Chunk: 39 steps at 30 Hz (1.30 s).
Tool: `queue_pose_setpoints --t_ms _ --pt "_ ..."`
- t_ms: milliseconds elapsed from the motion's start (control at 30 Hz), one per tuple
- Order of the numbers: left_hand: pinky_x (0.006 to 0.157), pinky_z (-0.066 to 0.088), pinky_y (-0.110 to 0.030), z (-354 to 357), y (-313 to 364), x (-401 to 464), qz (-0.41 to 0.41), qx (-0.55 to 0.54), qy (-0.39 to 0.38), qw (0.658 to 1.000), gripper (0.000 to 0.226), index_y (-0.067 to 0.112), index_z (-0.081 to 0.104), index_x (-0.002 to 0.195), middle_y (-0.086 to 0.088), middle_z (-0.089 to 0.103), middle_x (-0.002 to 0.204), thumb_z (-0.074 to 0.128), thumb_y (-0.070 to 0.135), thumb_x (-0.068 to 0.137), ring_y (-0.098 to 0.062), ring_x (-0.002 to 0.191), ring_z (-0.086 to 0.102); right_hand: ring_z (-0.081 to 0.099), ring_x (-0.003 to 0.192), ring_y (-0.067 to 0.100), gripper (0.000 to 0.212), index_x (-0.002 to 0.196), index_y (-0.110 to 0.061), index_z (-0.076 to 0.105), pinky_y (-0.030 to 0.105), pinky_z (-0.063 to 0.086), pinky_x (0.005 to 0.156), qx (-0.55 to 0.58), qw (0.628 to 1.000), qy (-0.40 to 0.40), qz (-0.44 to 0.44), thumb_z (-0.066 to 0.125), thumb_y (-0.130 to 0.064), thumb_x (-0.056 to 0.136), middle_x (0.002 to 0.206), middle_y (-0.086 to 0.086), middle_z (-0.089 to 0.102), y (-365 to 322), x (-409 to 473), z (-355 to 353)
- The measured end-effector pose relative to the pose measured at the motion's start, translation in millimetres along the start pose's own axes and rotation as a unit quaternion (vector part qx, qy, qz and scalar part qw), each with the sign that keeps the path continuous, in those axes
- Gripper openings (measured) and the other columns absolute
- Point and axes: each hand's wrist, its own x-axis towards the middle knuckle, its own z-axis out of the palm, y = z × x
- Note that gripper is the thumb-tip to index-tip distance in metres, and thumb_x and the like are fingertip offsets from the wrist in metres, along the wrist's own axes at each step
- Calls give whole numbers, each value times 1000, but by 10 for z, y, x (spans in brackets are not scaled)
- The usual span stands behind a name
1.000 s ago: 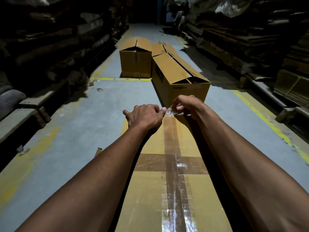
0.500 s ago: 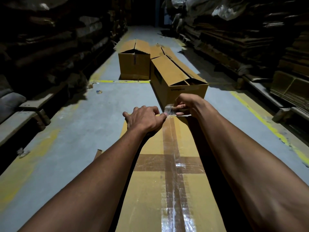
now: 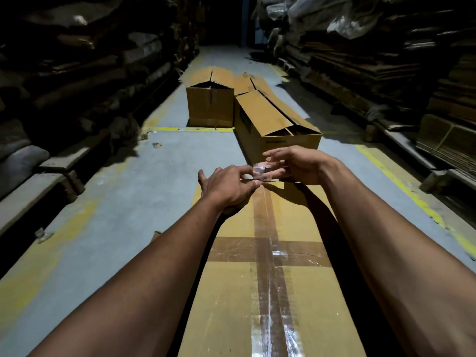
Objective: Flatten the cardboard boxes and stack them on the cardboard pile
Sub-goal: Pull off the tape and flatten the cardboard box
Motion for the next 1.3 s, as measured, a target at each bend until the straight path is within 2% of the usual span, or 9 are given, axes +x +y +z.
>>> queue_pose_setpoints --t_ms 133,300,567,667,867,967,1100,1200,1300 --pt "116 6 -70 -6 -5 13 -7 -5 -13 1000 45 49 62 130 17 71 128 46 75 96 -22 135 54 76 102 19 34 138 -20 60 40 51 98 -99 994 36 -3 45 -17 106 109 3 79 42 -9 -6" --pt "116 7 -65 -56 50 85 -38 -4 -59 998 42 48 66 126 9 66 136 46 70 97 -25 133 53 63 89 14 35 133 -18 64 25 53 70 -193 981 -14 29 55 -9 101 119 10 71 191 -6 -45" --pt "108 20 -57 -68 73 208 -59 -3 -96 994 33 47 67 113 9 66 121 47 65 95 -23 119 54 60 101 22 47 139 -18 52 35 52 87 -214 976 -46 15 68 -10 95 127 15 64 254 70 -30" --pt "109 22 -56 -62 67 184 -64 -2 -85 994 37 40 66 110 8 66 111 47 68 95 -22 114 56 60 99 18 38 131 -19 57 36 50 89 -237 971 -13 10 71 -18 95 122 10 65 235 49 2" --pt "121 12 -60 2 35 27 -64 40 9 997 51 32 63 127 1 68 131 43 69 98 -27 131 55 63 105 16 30 126 -19 64 35 54 89 -311 940 132 -46 64 -37 101 121 1 68 377 34 126" --pt "121 11 -65 40 97 -137 -60 62 30 996 75 25 52 144 -2 57 146 43 77 91 -27 141 44 62 114 24 34 128 -22 62 42 53 100 -367 903 220 -33 60 -38 98 128 5 68 428 -11 243" --pt "120 1 -71 37 233 -440 -59 67 -14 996 114 20 26 160 -10 26 168 46 94 75 -31 157 16 60 110 27 41 135 -13 56 38 51 94 -301 916 262 -30 56 -26 96 131 13 63 342 -194 260" --pt "117 -6 -74 -56 342 -610 -111 62 -96 987 133 23 3 166 -12 -4 174 57 96 68 -39 159 -11 61 113 28 49 141 -13 49 40 54 95 -353 907 229 -28 62 -30 96 133 14 61 325 -402 249" --pt "115 3 -81 -184 486 -713 -166 60 -132 975 135 27 -7 165 -15 -16 172 67 87 70 -49 156 -12 53 130 32 75 149 -15 40 47 49 106 -436 883 172 -12 74 -48 90 148 15 50 404 -644 348"
